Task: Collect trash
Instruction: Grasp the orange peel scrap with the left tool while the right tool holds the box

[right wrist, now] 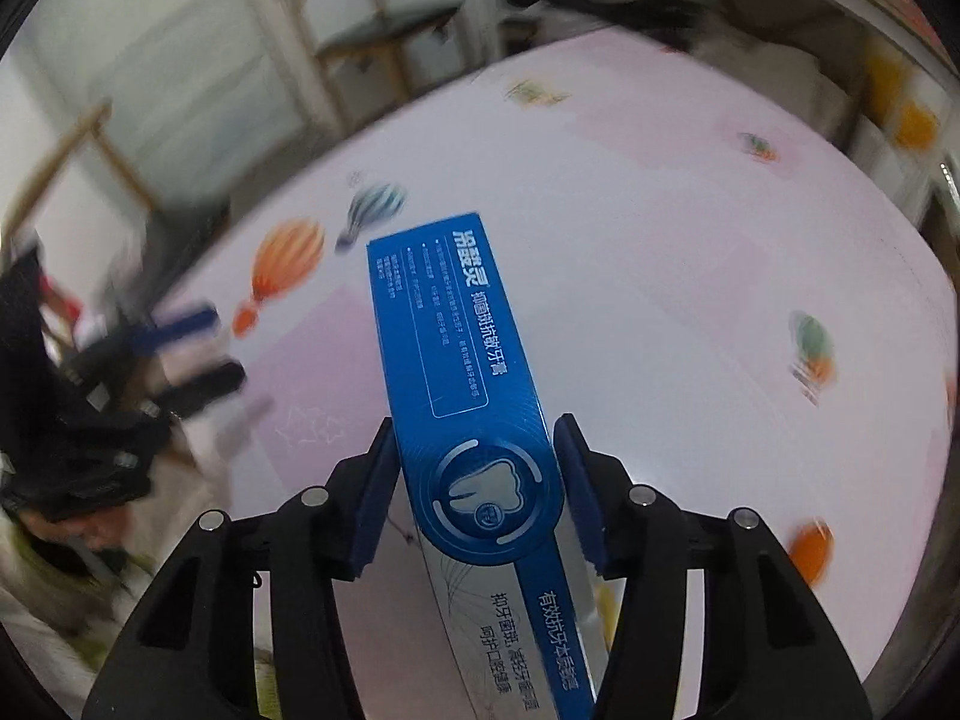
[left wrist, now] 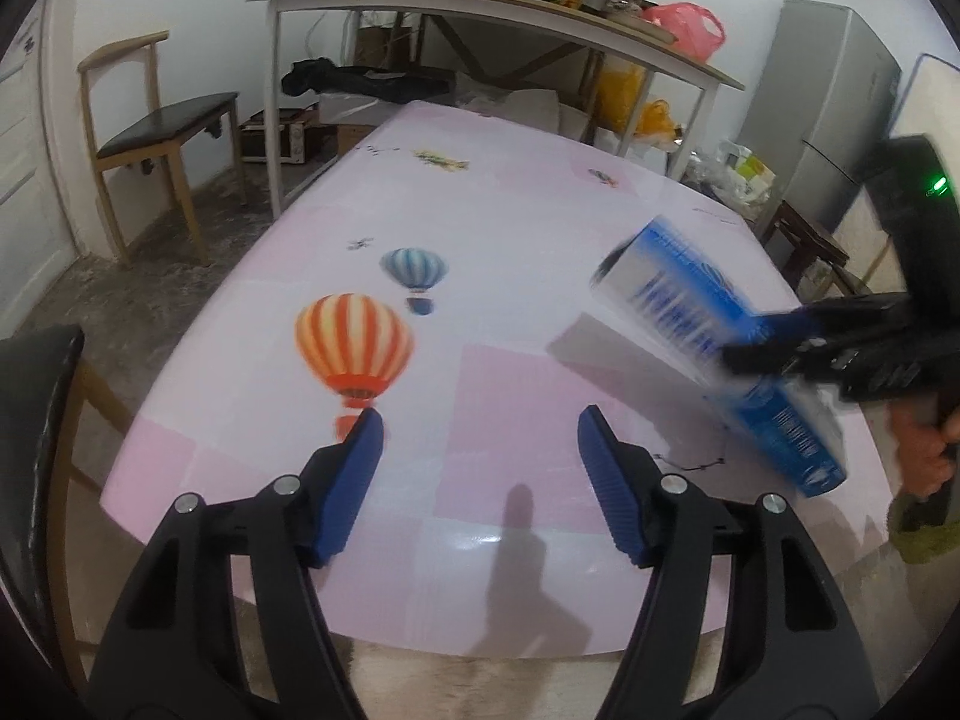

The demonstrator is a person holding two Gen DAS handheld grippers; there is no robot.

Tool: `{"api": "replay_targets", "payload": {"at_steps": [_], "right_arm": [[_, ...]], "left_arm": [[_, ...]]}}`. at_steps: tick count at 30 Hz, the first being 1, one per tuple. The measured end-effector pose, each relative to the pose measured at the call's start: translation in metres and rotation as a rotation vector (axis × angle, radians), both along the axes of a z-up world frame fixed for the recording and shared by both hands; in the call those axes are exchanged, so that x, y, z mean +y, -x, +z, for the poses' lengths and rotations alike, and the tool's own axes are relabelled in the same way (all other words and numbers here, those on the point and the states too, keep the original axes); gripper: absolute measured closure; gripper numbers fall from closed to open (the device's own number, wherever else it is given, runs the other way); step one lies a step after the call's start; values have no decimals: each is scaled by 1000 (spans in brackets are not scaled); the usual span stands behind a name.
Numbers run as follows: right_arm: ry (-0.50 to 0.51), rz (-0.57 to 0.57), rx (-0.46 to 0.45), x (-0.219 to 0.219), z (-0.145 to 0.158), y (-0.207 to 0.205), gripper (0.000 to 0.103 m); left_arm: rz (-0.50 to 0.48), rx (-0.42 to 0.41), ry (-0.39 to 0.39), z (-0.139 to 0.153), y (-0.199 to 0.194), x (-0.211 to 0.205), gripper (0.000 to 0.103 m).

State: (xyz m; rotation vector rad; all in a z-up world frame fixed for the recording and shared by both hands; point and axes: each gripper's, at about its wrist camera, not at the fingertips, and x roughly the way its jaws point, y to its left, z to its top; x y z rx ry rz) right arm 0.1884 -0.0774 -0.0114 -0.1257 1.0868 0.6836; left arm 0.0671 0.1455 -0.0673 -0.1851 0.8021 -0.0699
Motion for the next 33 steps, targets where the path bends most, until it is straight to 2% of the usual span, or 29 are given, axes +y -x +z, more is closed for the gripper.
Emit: {"api": "replay_targets", "payload": {"at_steps": [4, 7, 9, 12, 16, 19, 21, 24, 28, 33], "right_arm": [[-81, -234, -42, -93, 33, 5, 52], [-60, -380, -60, -146, 40, 5, 52], [-36, -460, -43, -175, 36, 2, 52], [60, -551, 33, -202, 7, -8, 52], [158, -552, 105, -194, -32, -17, 53], [205, -512, 91, -173, -39, -14, 53], [169, -460, 113, -154, -39, -12, 53], [171, -399, 107, -122, -41, -8, 53], [105, -304, 128, -80, -38, 4, 53], [55, -296, 100, -68, -23, 12, 53]], "left_arm": [[-60, 1, -14, 1, -4, -20, 39], [-97, -1, -17, 2, -7, -35, 39], [-119, -3, -16, 4, -9, -44, 39], [-145, -2, -17, 4, -12, -56, 39], [-171, -2, -29, 4, -12, -68, 39], [-176, 4, -35, 2, -11, -72, 39], [-173, 10, -37, 0, -10, -72, 39], [-170, 22, -38, -2, -11, -71, 39], [-171, 20, -40, -1, -11, -70, 39], [-176, 21, -31, -1, -12, -70, 39]]}}
